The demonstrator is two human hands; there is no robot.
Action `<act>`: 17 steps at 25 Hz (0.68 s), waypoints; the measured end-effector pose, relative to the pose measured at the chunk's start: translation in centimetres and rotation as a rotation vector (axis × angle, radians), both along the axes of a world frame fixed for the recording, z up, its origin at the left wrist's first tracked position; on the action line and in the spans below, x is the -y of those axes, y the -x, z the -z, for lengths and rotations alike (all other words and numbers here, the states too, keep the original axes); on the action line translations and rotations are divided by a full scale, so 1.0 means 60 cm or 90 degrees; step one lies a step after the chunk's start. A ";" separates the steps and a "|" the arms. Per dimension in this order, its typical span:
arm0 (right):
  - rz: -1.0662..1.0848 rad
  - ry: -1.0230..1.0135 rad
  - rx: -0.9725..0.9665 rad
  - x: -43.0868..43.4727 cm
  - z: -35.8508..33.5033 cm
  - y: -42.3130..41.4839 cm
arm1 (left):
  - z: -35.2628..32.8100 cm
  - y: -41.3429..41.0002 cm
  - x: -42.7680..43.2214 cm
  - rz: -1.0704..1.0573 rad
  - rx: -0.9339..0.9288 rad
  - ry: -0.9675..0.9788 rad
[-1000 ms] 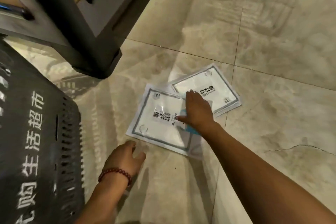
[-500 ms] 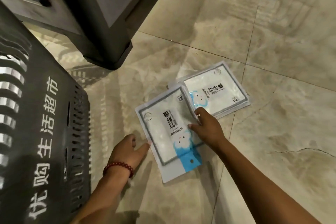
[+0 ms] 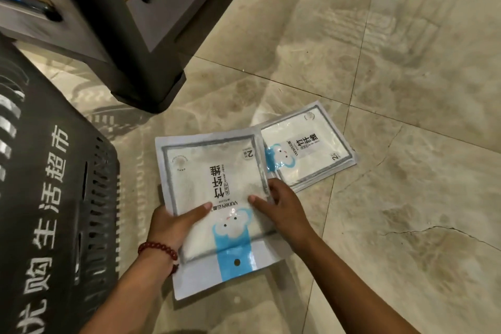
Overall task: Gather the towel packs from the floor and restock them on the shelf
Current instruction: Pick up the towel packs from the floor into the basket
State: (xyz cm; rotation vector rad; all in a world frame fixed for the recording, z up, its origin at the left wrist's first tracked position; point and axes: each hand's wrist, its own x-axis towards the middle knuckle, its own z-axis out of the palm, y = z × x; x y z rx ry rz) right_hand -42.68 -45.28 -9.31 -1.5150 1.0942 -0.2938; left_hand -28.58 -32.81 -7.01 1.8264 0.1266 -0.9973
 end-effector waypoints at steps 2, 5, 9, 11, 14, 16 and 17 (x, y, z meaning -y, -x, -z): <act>0.131 0.026 -0.090 0.034 0.017 -0.003 | -0.010 -0.003 0.007 -0.011 0.048 0.000; 0.285 0.044 -0.326 0.085 0.041 0.004 | -0.012 -0.009 0.009 -0.024 0.100 -0.011; 0.339 0.017 -0.501 0.116 0.066 -0.026 | -0.004 -0.011 0.006 -0.054 0.097 0.002; 0.415 -0.013 -0.514 0.136 0.069 -0.040 | 0.000 -0.014 0.002 -0.060 0.095 -0.007; 0.366 0.014 -0.515 0.143 0.072 -0.046 | 0.009 -0.021 -0.010 -0.082 0.086 -0.016; 0.360 0.085 -0.458 0.126 0.070 -0.041 | 0.006 -0.019 -0.012 -0.095 0.083 -0.003; 0.366 0.116 -0.422 0.113 0.062 -0.035 | 0.003 -0.014 -0.011 -0.095 0.082 0.002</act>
